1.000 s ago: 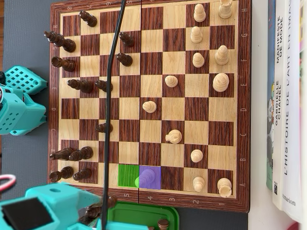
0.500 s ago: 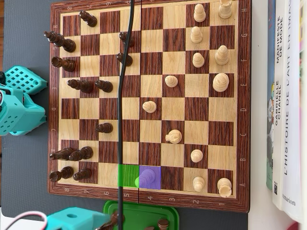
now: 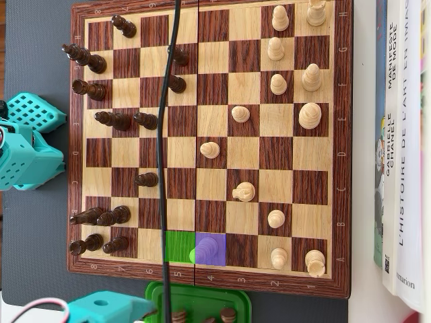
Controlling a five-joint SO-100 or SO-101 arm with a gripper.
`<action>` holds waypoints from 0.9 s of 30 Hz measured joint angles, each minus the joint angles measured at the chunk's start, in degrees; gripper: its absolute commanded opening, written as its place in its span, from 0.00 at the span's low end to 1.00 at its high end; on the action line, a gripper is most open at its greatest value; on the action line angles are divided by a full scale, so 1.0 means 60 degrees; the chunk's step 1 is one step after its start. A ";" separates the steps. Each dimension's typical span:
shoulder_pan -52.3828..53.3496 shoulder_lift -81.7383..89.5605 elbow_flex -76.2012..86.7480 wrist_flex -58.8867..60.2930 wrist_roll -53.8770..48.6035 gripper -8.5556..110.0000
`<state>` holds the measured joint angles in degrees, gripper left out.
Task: Play chess
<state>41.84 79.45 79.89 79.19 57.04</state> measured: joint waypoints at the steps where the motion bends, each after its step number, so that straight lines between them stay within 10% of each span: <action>1: -0.0015 0.0000 0.0000 0.0000 -0.0044 0.22; 27: -0.3369 0.3105 0.1362 0.0146 0.1655 0.22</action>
<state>21.62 98.09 88.07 80.07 66.97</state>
